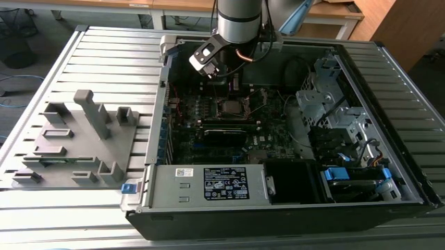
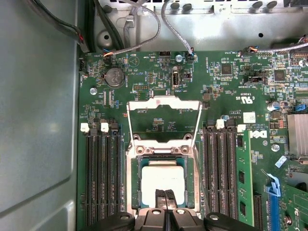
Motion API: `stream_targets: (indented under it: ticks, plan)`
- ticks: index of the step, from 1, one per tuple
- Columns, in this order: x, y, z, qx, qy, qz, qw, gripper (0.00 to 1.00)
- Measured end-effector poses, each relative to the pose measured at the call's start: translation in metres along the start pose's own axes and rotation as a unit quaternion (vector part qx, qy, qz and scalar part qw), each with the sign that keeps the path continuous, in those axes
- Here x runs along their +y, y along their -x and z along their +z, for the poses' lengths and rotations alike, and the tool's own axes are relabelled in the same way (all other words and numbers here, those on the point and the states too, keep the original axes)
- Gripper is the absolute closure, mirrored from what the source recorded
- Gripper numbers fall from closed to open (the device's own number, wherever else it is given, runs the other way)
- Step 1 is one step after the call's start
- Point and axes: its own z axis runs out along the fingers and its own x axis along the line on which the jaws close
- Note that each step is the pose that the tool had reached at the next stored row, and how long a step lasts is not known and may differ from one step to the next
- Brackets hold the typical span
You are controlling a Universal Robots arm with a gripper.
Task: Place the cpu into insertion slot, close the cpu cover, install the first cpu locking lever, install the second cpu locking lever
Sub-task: 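Close the cpu cover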
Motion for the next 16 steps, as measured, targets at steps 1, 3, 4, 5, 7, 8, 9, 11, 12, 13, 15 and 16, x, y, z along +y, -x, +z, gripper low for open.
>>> stream_targets:
  ticks: [1, 3, 4, 5, 7, 8, 9, 11, 12, 13, 15, 16]
  plan:
    - [0.0, 0.0, -0.0004, -0.0001, 0.0, 0.0, 1.0, 0.89]
    - [0.0001, -0.0001, -0.0008, 0.0002, 0.0001, 0.0, 1.0, 0.89]
    - [0.0001, -0.0001, -0.0008, 0.0003, 0.0001, 0.0, 1.0, 0.89]
    - [0.0001, -0.0001, -0.0008, 0.0003, 0.0002, 0.0, 1.0, 0.89]
    - [0.0001, -0.0001, -0.0015, 0.0002, 0.0001, 0.0, 1.0, 0.89]
    - [0.0001, -0.0001, -0.002, 0.0002, 0.0001, 0.0, 1.0, 0.89]
    - [0.0001, -0.0001, -0.0021, 0.0001, 0.0001, 0.0, 1.0, 0.89]
    - [0.0002, -0.0001, -0.0025, 0.0001, 0.0001, 0.0, 1.0, 0.89]
    - [0.0002, -0.0001, -0.0028, 0.0, 0.0, 0.0, 1.0, 0.89]
    - [0.0002, -0.0001, -0.0032, 0.0001, 0.0, 0.0, 1.0, 0.89]
    - [0.0003, -0.0001, -0.0043, 0.0002, 0.0001, 0.0, 1.0, 0.89]
    - [0.0003, -0.0001, -0.0051, 0.0001, 0.0001, 0.0, 1.0, 0.89]
